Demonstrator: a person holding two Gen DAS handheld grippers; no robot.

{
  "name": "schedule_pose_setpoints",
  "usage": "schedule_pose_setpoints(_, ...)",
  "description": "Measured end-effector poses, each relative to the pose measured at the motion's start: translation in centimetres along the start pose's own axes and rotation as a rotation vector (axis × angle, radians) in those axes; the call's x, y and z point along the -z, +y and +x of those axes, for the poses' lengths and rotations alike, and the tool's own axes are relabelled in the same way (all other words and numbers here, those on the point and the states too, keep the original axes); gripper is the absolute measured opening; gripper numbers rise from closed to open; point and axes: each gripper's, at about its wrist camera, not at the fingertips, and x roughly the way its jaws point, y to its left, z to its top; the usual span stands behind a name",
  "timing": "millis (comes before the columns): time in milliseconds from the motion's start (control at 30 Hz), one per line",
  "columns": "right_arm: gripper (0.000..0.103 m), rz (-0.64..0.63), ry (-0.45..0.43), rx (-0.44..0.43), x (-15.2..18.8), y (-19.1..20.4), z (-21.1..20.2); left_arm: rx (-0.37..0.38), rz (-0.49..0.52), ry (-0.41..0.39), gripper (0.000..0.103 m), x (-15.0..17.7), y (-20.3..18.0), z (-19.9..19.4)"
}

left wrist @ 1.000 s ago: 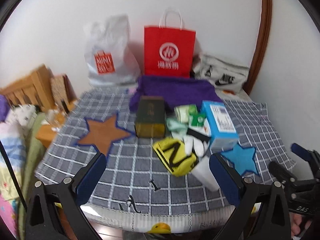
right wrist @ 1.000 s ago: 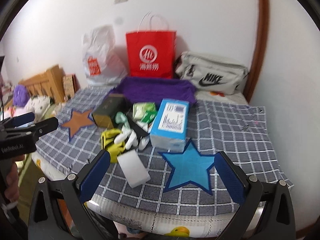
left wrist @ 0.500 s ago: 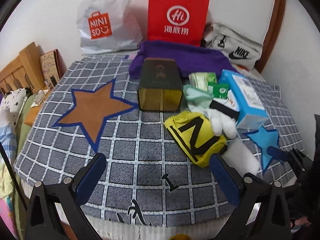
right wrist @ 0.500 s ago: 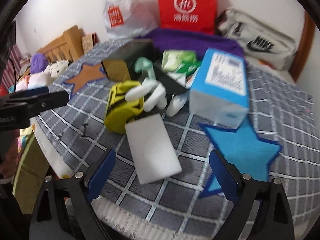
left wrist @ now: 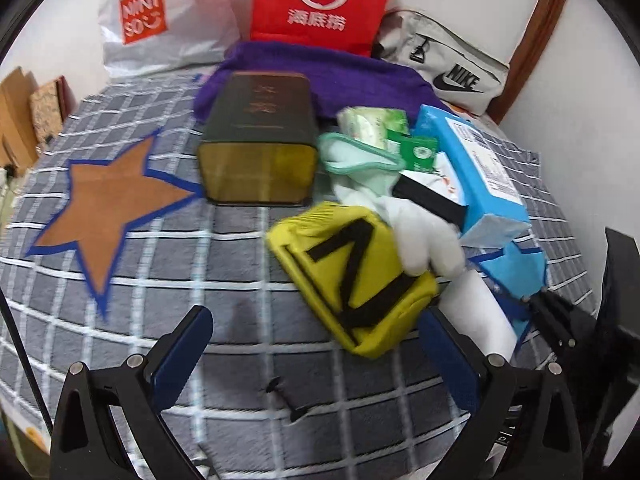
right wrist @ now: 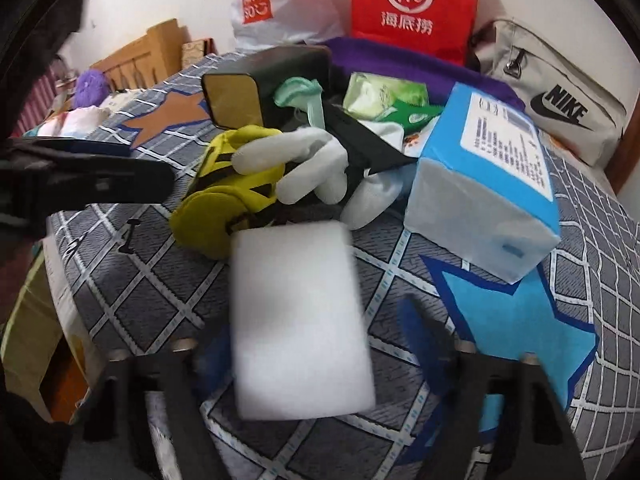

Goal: Organize soft objects
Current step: 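Grasp the yellow N pouch with the left gripper while the right gripper grasps the white sponge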

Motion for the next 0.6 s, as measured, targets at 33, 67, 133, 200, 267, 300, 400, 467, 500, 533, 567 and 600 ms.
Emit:
schedule_pose_setpoints(33, 0.052, 0.008, 0.001, -0.006, 0.1, -0.4, -0.1, 0.005, 0.004, 0.004, 0.103, 0.0, -0.3, 0.3)
schedule_pose_setpoints(67, 0.050, 0.023, 0.004, -0.019, 0.2, -0.9, -0.4, -0.005, 0.017, 0.006, 0.103, -0.1, -0.9, 0.7)
schedule_pose_setpoints(133, 0.049, 0.051, 0.005, -0.037, 0.7, -1.8, -1.1, -0.061, 0.067, 0.004, 0.103, -0.2, -2.1, 1.5)
schedule_pose_setpoints(200, 0.049, 0.064, 0.001, -0.018, 1.2, -2.4, -1.5, -0.094, 0.102, 0.000, 0.103, -0.2, -3.0, 2.0)
schedule_pose_setpoints(267, 0.049, 0.074, 0.008, 0.019, 1.7, -3.2, -1.9, -0.069, 0.094, 0.006, 0.103, -0.4, -3.5, 2.4)
schedule_pose_setpoints(300, 0.049, 0.086, 0.008, 0.043, 2.0, -3.8, -2.1, -0.061, 0.086, 0.010, 0.103, -0.5, -3.5, 2.6)
schedule_pose_setpoints(400, 0.049, 0.116, 0.011, 0.093, 2.9, -5.4, -2.6, -0.077, 0.061, 0.011, 0.103, -0.4, -4.0, 3.5)
schedule_pose_setpoints(467, 0.049, 0.134, 0.015, 0.122, 3.3, -6.4, -2.9, -0.087, 0.045, 0.021, 0.103, -0.4, -4.2, 4.5)
schedule_pose_setpoints(500, 0.049, 0.139, 0.016, 0.130, 3.4, -6.8, -3.0, -0.115, 0.045, 0.007, 0.103, -0.5, -4.4, 4.7)
schedule_pose_setpoints(533, 0.049, 0.142, 0.016, 0.136, 3.5, -7.1, -3.0, -0.133, 0.050, -0.006, 0.103, -0.5, -4.4, 4.8)
schedule_pose_setpoints(567, 0.049, 0.144, 0.015, 0.138, 3.6, -7.3, -3.1, -0.139, 0.049, -0.007, 0.102, -0.5, -4.4, 4.9)
schedule_pose_setpoints(600, 0.049, 0.147, 0.013, 0.133, 3.7, -7.4, -3.1, -0.138, 0.042, -0.009, 0.100, -0.5, -4.3, 4.9)
